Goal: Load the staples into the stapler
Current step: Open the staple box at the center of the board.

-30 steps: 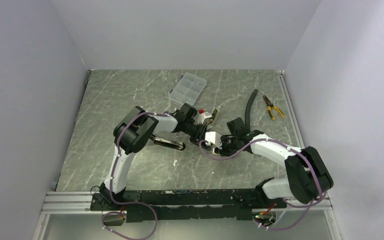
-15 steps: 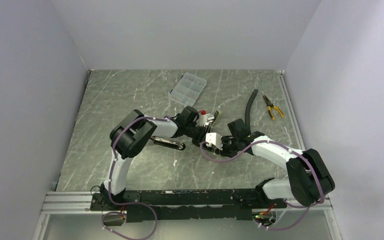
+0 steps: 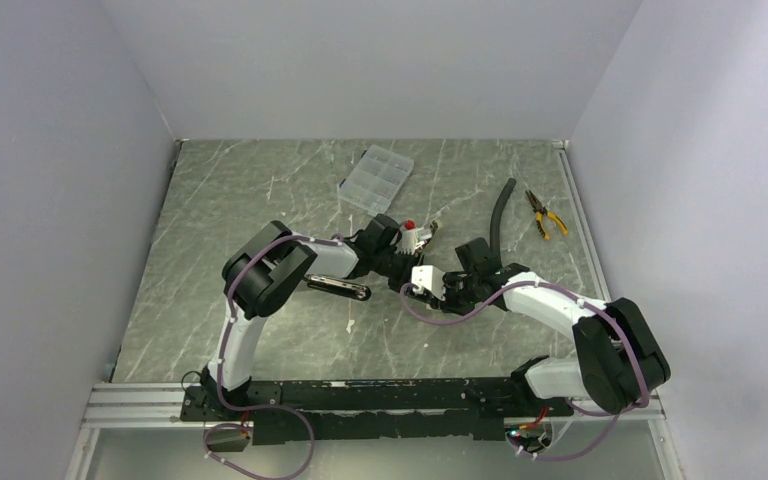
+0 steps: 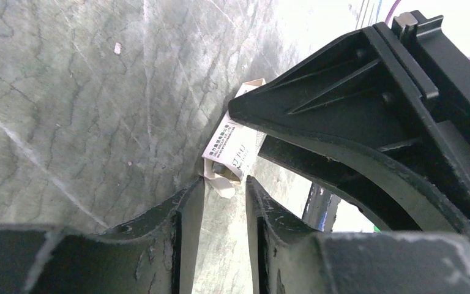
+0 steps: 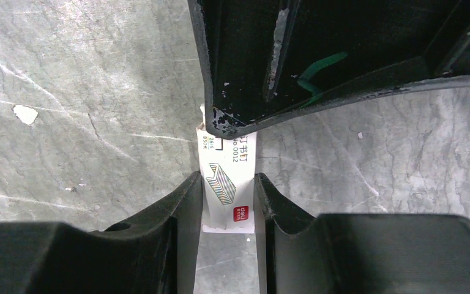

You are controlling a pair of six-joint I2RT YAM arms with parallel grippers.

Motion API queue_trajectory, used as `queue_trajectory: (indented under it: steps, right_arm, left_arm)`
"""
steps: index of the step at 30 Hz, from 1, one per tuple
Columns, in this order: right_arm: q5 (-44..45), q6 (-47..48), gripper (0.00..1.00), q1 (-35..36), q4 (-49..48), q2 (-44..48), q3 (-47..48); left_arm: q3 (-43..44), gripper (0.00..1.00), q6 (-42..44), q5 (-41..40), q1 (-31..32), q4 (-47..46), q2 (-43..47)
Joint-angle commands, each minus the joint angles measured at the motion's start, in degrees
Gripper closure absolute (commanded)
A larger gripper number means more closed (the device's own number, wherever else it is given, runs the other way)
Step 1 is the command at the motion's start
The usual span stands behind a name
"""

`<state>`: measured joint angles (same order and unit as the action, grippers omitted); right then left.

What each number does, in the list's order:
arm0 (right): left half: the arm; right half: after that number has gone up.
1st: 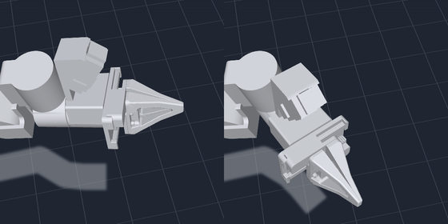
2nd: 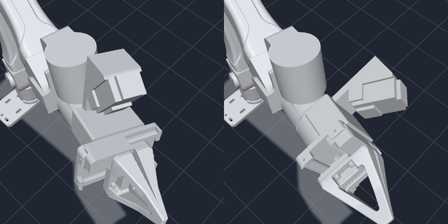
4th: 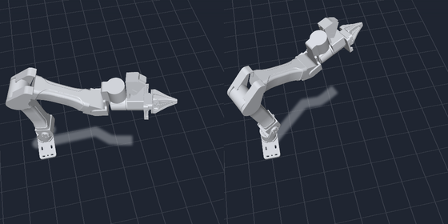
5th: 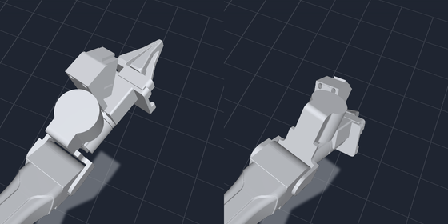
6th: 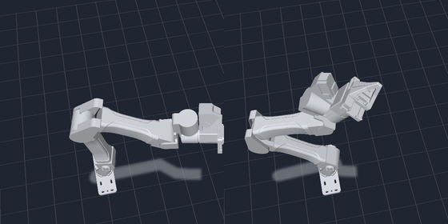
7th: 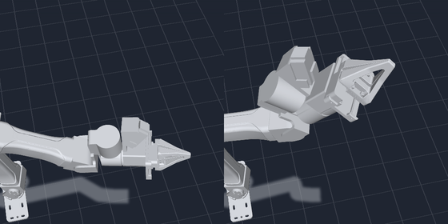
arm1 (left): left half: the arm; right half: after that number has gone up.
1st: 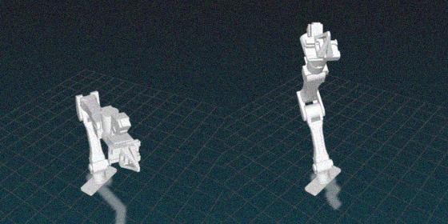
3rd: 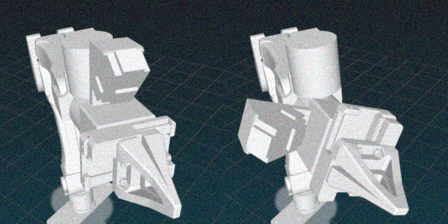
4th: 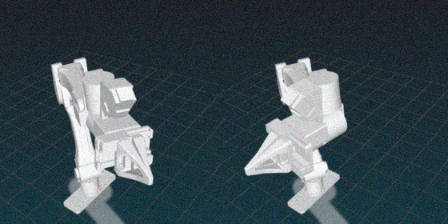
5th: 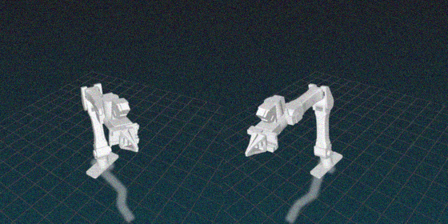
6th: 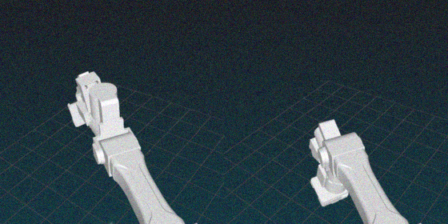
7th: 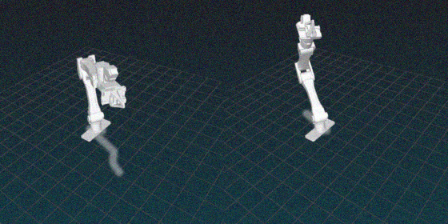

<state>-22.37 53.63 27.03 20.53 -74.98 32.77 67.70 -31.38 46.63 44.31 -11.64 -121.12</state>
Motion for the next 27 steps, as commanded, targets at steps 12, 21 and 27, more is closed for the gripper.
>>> queue_trajectory:
  steps: [12, 21, 27]
  right_arm:
    - [0.8, 0.7, 0.66, -0.3, 2.6, -0.1, -1.4]
    - [1.4, 0.8, 0.57, -0.3, 3.4, -1.1, -0.8]
    - [3.1, 1.7, 0.52, -0.3, 3.5, -1.0, -1.6]
  left_arm:
    - [-0.6, 0.78, -1.5, -1.0, 0.8, -1.2, -2.7]
    - [0.5, 0.97, -1.4, -0.6, 0.8, 0.9, -2.9]
    - [1.9, 0.97, -0.2, -1.1, 0.8, 3.8, -2.8]
